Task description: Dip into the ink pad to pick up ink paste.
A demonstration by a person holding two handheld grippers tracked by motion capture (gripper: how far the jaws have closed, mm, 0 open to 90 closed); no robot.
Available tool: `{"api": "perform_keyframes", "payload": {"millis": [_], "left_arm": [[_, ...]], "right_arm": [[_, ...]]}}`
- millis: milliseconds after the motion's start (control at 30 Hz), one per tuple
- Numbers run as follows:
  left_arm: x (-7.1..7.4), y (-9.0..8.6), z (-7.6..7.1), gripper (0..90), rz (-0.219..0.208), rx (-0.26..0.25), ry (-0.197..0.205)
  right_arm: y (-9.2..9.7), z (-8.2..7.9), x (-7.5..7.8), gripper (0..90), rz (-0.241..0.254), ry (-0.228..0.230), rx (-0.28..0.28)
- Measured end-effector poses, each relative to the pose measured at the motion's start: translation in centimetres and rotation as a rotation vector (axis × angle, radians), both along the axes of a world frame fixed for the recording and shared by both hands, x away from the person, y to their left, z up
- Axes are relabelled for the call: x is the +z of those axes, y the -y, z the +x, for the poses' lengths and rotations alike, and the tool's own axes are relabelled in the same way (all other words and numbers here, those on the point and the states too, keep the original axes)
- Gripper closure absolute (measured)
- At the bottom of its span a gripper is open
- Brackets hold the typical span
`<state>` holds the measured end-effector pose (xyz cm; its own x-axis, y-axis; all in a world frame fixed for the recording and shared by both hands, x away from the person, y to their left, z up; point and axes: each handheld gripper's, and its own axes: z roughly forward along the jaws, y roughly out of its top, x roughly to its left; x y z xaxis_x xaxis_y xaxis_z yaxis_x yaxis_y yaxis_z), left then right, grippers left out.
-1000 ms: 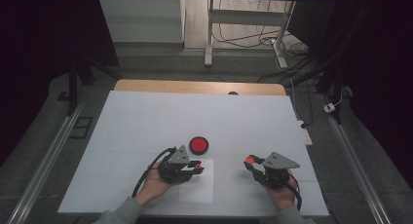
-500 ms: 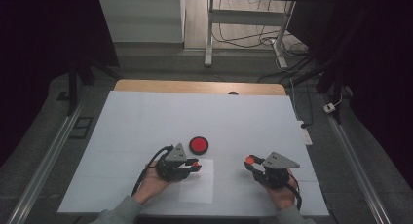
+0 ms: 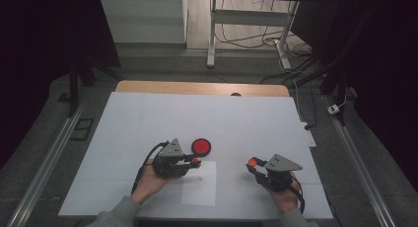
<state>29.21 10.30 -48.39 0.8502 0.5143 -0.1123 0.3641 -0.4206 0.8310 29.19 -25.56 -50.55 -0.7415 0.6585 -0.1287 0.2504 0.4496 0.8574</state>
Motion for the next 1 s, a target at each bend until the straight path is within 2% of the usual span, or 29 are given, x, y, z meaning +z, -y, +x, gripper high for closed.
{"api": "perform_keyframes", "payload": {"millis": [200,367,500,867,1000], "left_arm": [[0.5,-0.4,0.0,72.1,-0.033,0.001,-0.005],[0.7,-0.4,-0.1,72.0,-0.039,-0.003,-0.007],[0.8,-0.4,-0.1,72.0,-0.042,-0.006,-0.011],[0.8,-0.3,-0.2,72.1,-0.046,-0.013,-0.019],[0.9,-0.3,-0.2,72.0,-0.047,-0.015,-0.018]], "right_arm": [[-0.2,0.0,0.0,63.9,0.000,0.001,0.002],[-0.8,-0.1,0.1,63.9,-0.003,-0.001,0.012],[-1.7,-0.1,0.0,63.9,0.011,-0.004,0.036],[-4.5,-0.3,-0.2,63.9,-0.014,-0.008,0.105],[-5.1,-0.4,-0.3,63.9,-0.009,-0.009,0.124]]}}
